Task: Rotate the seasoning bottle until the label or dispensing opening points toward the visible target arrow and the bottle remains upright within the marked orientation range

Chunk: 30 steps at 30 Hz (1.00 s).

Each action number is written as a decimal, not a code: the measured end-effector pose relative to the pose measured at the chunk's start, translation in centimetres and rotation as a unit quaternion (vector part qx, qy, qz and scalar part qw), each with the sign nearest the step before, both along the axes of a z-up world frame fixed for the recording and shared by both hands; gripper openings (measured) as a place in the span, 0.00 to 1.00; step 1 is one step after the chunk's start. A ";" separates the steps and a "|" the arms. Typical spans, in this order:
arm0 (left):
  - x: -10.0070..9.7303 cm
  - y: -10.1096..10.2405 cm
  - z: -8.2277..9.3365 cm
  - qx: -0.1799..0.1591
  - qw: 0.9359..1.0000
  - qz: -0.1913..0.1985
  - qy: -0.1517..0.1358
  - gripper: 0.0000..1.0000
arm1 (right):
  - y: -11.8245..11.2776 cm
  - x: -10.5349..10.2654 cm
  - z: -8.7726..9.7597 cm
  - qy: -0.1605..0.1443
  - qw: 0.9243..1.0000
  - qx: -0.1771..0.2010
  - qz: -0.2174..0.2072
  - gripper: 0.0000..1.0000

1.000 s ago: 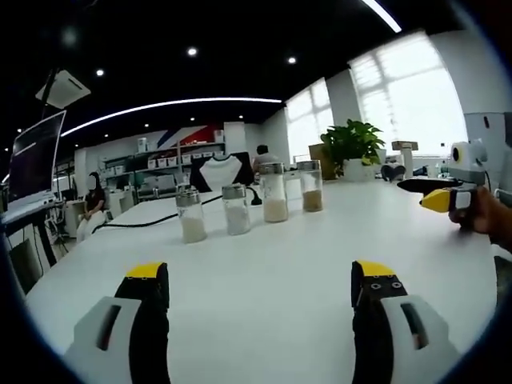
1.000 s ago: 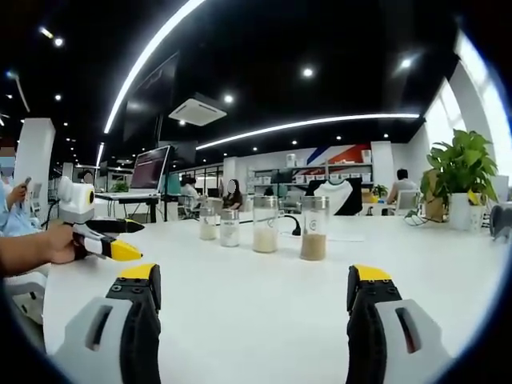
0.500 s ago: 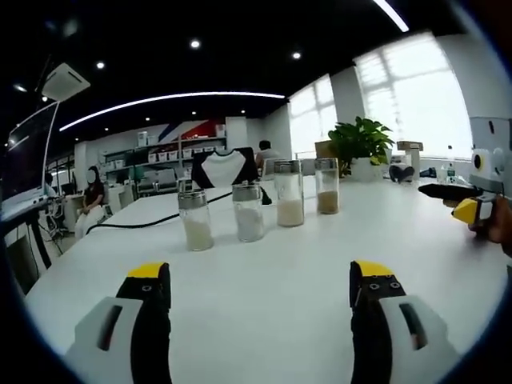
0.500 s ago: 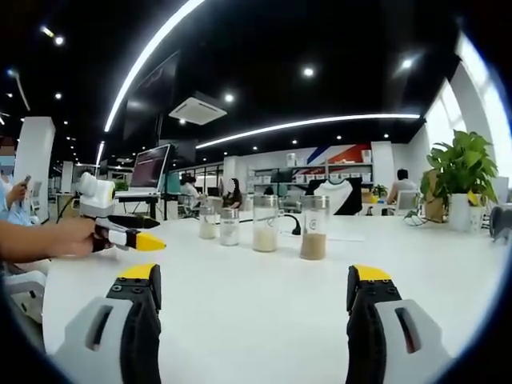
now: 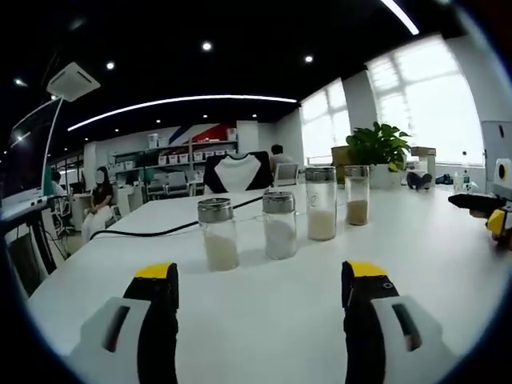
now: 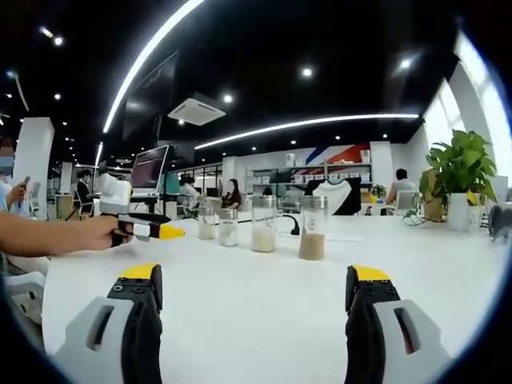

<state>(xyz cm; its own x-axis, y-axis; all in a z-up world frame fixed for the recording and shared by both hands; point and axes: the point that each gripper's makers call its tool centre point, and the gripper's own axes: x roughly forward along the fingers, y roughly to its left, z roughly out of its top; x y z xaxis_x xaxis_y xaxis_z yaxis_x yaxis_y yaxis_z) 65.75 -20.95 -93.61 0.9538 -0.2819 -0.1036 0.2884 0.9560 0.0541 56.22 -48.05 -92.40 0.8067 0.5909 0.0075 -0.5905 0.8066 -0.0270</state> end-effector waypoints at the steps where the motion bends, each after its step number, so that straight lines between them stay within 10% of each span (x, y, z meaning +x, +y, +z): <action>1: 0.3 0.1 0.1 0.000 1.000 0.002 -0.006 0.87 | 0.0 0.0 0.0 -0.001 1.000 -0.002 0.000 0.97; 30: 8.3 2.4 0.2 -0.019 0.995 0.079 -0.051 0.49 | 0.2 0.2 -0.3 -0.002 1.000 -0.018 0.002 0.94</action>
